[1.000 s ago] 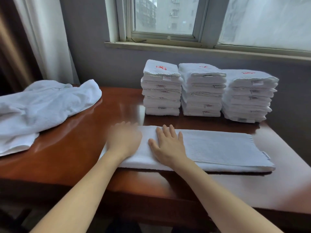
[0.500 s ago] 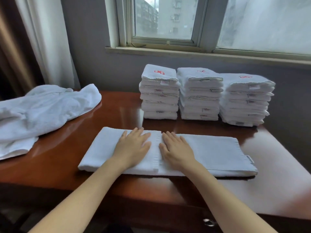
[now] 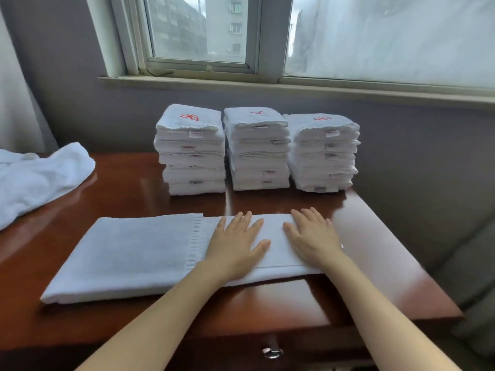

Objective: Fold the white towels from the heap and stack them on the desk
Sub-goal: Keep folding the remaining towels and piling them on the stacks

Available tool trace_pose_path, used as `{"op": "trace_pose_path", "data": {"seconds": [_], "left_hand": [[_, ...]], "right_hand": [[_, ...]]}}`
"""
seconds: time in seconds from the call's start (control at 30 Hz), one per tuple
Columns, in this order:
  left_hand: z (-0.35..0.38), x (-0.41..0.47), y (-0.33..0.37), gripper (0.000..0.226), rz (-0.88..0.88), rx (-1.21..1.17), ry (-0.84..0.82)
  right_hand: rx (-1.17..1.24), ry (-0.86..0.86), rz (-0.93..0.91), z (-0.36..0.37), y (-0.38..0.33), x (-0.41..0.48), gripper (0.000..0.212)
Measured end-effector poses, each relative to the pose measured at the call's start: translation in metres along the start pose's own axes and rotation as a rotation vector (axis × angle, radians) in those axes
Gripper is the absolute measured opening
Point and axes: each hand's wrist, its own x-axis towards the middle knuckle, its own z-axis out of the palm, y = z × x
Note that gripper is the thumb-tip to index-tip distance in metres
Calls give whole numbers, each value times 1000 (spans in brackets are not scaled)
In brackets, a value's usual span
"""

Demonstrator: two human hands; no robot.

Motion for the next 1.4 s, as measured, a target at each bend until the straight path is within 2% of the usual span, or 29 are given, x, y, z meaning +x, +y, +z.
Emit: {"op": "trace_pose_path", "data": {"seconds": [0.1, 0.23, 0.37, 0.43, 0.5, 0.57, 0.63, 0.73, 0.8, 0.87, 0.97, 1.07, 1.23, 1.4], "left_hand": [[1, -1, -1, 67, -1, -5, -2], [-1, -3, 1, 84, -15, -10, -26], [-3, -5, 3, 102, -20, -1, -44], [-4, -5, 3, 103, -26, -4, -44], [-5, -5, 4, 96, -29, 9, -45], [-9, -6, 7, 85, 0, -46, -29], [-20, -7, 16, 73, 25, -299, -9], [-55, -17, 33, 59, 17, -933, -39], [-84, -24, 32, 41, -10, -1139, -43], [-113, -31, 19, 40, -32, -1181, 3], [-142, -45, -15, 58, -110, -1185, 99], [-157, -69, -50, 58, -173, -1166, 160], [-163, -109, -100, 47, -319, -1205, 246], [-148, -136, -147, 55, -474, -1178, 260]], "right_hand": [[53, 88, 25, -6, 8, 4, 57], [84, 145, 60, -16, 8, 2, 51], [116, 32, 211, -40, 8, -1, 47], [149, -18, 226, -49, 13, -2, 47], [249, -64, 193, -53, 19, -3, 58], [454, -76, 126, -58, 18, -7, 76], [707, -53, 56, -67, 7, -12, 76], [1131, -91, -1, -82, -27, -17, 70], [1257, -104, -59, -91, -55, -18, 66], [1311, -123, -130, -97, -87, -19, 65], [1383, -169, -207, -99, -136, -16, 65], [1407, -226, -240, -93, -186, -14, 68], [1311, -307, -296, -65, -258, -16, 66], [1163, -443, -306, -27, -307, -20, 72]]}}
